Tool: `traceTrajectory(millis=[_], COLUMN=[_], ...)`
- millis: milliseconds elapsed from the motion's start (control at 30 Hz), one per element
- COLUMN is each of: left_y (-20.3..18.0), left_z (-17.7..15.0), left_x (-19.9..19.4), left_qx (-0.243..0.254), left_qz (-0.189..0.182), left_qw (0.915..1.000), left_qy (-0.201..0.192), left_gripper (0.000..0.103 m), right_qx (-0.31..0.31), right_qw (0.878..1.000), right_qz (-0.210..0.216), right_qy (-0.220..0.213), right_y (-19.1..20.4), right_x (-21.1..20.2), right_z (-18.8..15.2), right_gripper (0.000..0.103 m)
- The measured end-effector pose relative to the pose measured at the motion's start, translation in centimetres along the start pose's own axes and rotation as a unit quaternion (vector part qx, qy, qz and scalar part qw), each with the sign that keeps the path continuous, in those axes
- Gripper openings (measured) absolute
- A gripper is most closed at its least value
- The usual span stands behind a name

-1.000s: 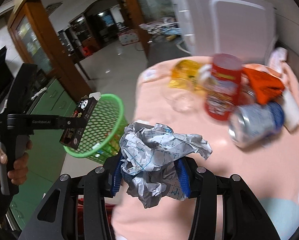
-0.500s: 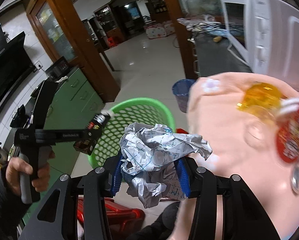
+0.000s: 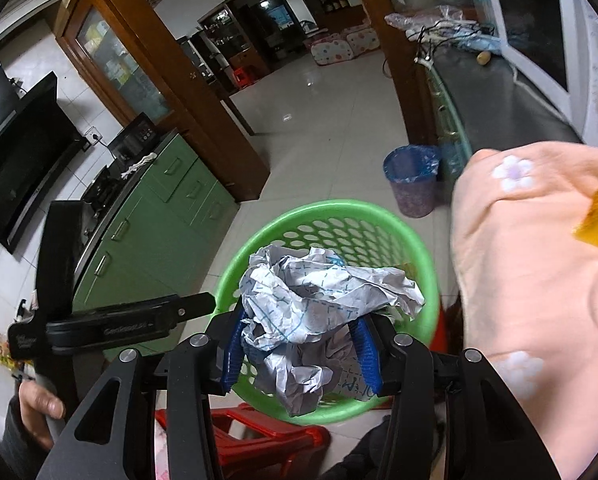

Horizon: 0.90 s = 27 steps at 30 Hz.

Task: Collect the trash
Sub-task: 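Drop the glue box into the green basket with left while right drops the paper in, then reach the right gripper to the red snack can and grasp it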

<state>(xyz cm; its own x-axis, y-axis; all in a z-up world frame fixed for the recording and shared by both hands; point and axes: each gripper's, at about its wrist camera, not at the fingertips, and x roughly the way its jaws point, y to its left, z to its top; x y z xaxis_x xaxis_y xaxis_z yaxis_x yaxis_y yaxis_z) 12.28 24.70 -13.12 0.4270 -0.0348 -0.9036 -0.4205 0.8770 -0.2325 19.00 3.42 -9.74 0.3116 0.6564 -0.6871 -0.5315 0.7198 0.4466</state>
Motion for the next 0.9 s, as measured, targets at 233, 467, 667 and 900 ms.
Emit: traceTrajectory(millis=[233, 467, 667, 900], left_y=[0.9, 0.1, -1.3, -3.7], left_z=[-0.1, 0.0, 0.1, -0.3], left_x=[-0.4, -1.1, -2.4, -2.3], left_qx=[-0.015, -0.007, 0.008, 0.028], left_qz=[0.002, 0.0, -0.001, -0.01], left_qw=[0.9999, 0.9999, 0.9997, 0.9994], left_qy=[-0.003, -0.012, -0.025, -0.021], left_gripper=[0.069, 0.076, 0.078, 0.079], right_qx=[0.012, 0.017, 0.021, 0.035], right_qw=[1.0, 0.999, 0.999, 0.996], right_qz=[0.014, 0.024, 0.016, -0.044], right_qy=[-0.003, -0.017, -0.039, -0.071], right_y=[0.2, -0.1, -1.0, -4.7], right_x=[0.6, -1.0, -3.8, -9.2], right_z=[0.3, 0.2, -0.5, -2.0], right_gripper=[0.063, 0.076, 0.076, 0.076])
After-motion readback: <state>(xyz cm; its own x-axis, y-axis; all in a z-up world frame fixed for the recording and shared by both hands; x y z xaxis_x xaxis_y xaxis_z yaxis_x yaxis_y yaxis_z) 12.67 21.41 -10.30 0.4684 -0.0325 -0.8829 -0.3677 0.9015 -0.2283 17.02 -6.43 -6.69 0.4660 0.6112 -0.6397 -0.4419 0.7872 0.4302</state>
